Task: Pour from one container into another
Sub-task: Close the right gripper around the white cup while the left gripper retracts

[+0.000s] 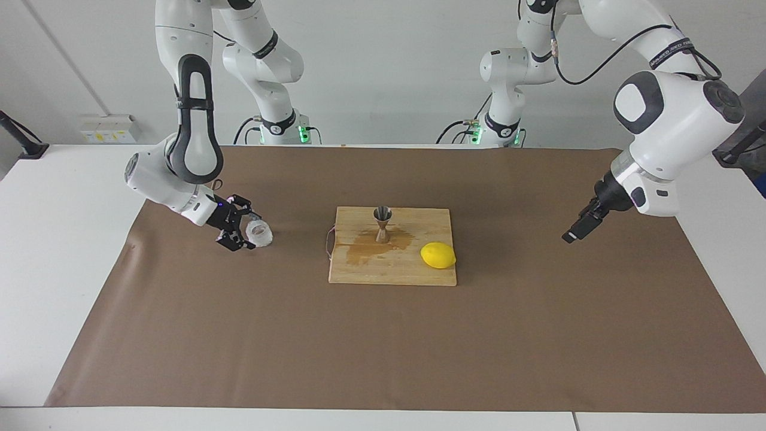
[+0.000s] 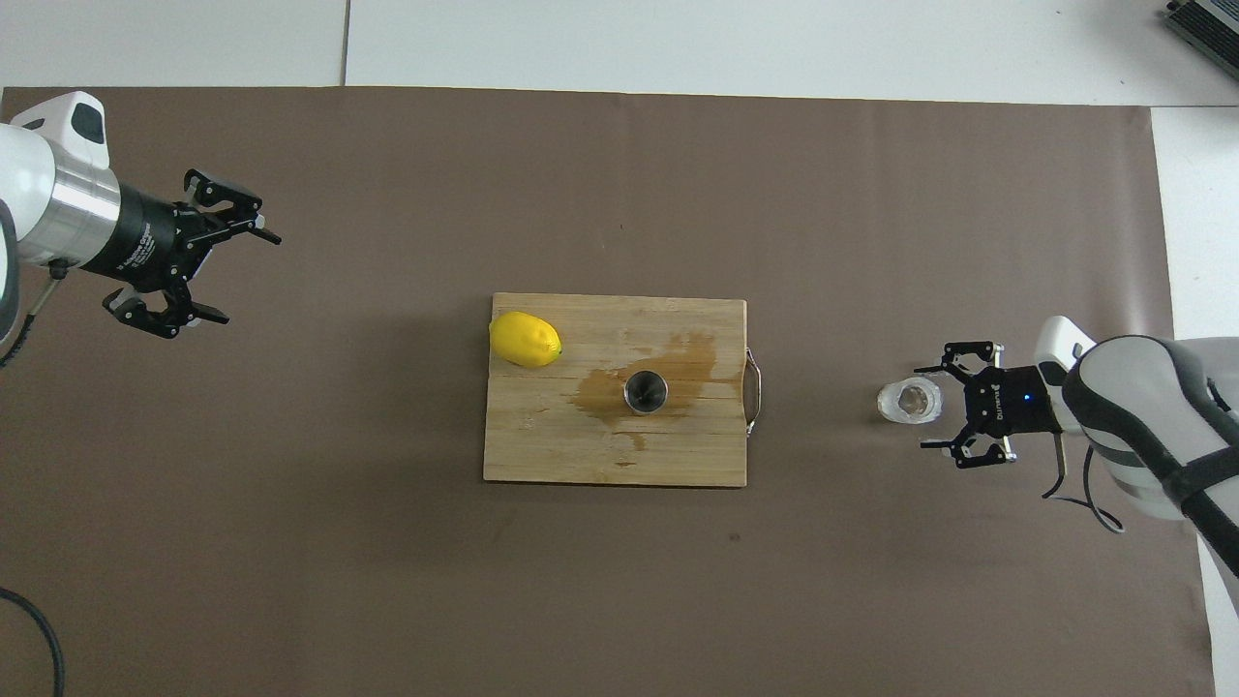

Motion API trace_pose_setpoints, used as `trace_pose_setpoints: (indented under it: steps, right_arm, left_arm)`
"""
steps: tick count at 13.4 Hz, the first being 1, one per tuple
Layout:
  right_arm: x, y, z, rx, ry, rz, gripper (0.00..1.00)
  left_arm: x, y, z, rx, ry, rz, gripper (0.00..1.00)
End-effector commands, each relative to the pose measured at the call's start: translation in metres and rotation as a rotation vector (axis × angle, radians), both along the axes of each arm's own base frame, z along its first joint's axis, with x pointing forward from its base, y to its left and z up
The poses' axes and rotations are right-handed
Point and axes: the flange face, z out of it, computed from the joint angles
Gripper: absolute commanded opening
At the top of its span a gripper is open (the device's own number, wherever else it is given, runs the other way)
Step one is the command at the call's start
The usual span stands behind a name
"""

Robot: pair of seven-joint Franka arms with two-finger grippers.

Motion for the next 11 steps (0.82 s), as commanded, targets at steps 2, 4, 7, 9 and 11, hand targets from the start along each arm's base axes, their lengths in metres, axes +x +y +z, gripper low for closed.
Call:
trace_pose_setpoints:
  steps: [2, 4, 7, 9, 11]
  right_arm:
    - [-0.009, 0.008, -0.007, 0.025, -0.016, -0.025, 1.0]
    - [-0.008, 0.009, -0.007, 0.027, -0.018, -0.025, 1.0]
    - [-0.008, 0.009, -0.007, 0.029, -0.017, -0.026, 1.0]
    - [-0.007, 0.009, -0.006, 0.03, -0.019, -0.028, 1.0]
    - [-0.007, 0.01, -0.006, 0.041, -0.017, -0.037, 0.99]
  left_arm:
    - [0.002, 0.009, 0.025, 0.09, -0.06, -0.258, 1.0]
    - [-0.004, 0.01, 0.041, 0.116, -0.1, -0.407, 1.0]
    - [-0.019, 0.01, 0.063, 0.12, -0.122, -0.617, 1.0]
    - [-0.026, 0.002, 0.072, 0.124, -0.128, -0.686, 1.0]
    - [-0.04, -0.003, 0.083, 0.121, -0.115, -0.718, 1.0]
